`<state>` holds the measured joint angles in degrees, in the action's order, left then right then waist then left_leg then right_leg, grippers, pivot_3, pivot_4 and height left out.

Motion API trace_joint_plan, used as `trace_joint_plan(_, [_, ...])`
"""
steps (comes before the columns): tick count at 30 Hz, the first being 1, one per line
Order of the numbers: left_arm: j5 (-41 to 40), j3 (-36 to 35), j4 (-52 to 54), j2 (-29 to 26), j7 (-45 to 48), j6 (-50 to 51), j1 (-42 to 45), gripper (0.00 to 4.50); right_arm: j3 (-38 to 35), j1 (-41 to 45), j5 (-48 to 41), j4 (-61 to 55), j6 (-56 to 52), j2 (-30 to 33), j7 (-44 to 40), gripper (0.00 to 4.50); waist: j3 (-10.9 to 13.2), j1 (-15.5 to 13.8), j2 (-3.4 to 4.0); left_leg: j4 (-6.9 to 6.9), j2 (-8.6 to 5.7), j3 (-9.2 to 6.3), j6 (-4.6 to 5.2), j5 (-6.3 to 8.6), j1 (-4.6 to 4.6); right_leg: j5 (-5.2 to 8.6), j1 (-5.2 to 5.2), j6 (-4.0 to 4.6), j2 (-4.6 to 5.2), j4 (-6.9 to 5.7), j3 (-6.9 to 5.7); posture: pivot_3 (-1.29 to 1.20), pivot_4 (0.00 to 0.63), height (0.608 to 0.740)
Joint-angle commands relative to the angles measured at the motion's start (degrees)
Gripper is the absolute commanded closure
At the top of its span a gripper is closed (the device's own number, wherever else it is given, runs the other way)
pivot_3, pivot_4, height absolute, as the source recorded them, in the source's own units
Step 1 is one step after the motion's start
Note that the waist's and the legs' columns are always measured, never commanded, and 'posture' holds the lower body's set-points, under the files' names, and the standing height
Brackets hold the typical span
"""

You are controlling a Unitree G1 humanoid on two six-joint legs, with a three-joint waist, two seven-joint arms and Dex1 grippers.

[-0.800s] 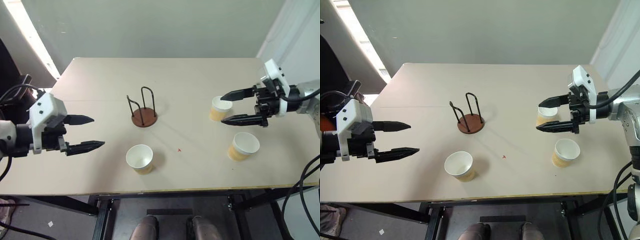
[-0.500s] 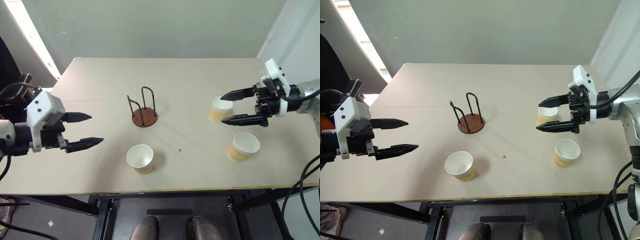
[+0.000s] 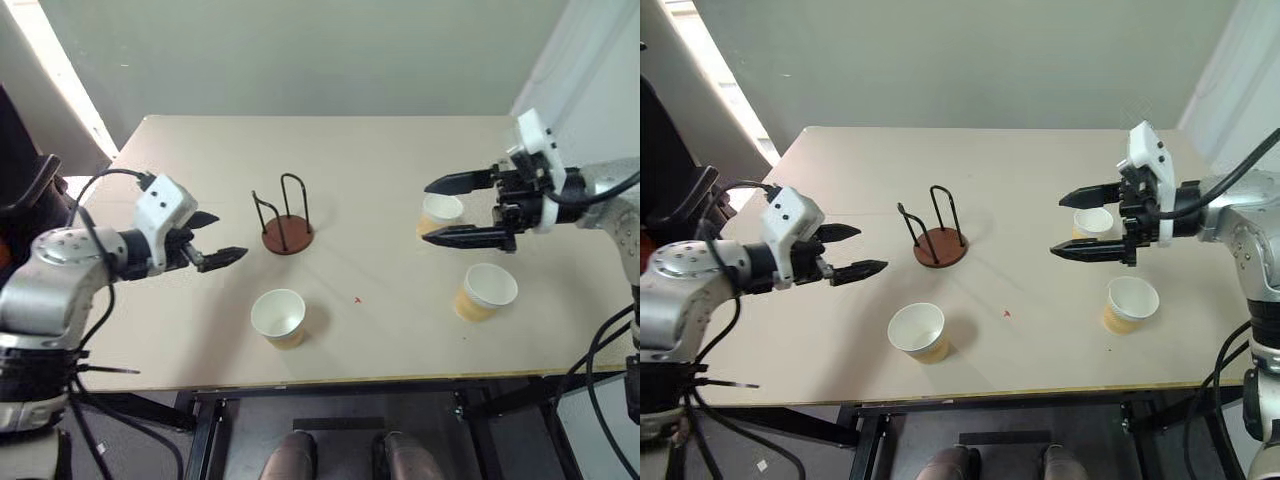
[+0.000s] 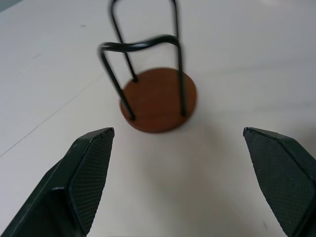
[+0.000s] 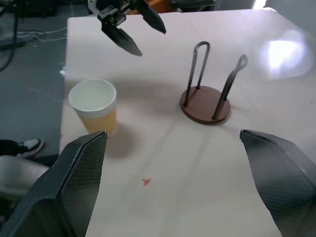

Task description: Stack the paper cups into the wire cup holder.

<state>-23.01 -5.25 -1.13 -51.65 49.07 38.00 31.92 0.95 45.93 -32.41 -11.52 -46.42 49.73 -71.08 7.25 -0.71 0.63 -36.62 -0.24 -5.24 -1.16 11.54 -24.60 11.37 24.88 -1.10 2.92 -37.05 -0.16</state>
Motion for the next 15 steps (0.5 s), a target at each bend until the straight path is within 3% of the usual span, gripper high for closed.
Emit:
trace_joint_plan(1, [1.7,0.8,-4.3,3.0,-2.2,-0.3,4.0,0.0,-2.2,0.1,-2.3,-3.5,-2.1,-0.7,3.6,0.02,0.0,-0.1,0.01,-0.01,-0.01,0.01,0.0,-0.03,-0.01,-0.08,0.0,-0.14,0.0,0.0,0.0,0.0,0.15,0.74])
trace_joint_plan(5, [1.1,2.1,-7.1,8.7,-2.4,-0.2,6.6,0.0,-3.3,-0.8,-4.6,-6.0,-4.7,-2.3,7.3,0.02,0.0,-0.2,-0.01,-0.14,-0.04,0.04,-0.05,-0.12,-0.04,-0.18,-0.09,-0.3,0.02,0.1,0.02,0.0,0.15,0.74])
trace_joint_plan(15, [5.3,7.1,-12.9,15.8,-2.6,-3.1,10.8,0.0,-3.7,-1.1,-7.1,-9.3,-7.3,-3.8,14.1,0.02,0.0,-0.5,-0.01,-0.39,-0.04,0.04,0.01,-0.12,-0.13,-0.4,-0.11,-0.67,0.0,0.12,0.03,0.0,0.15,0.74])
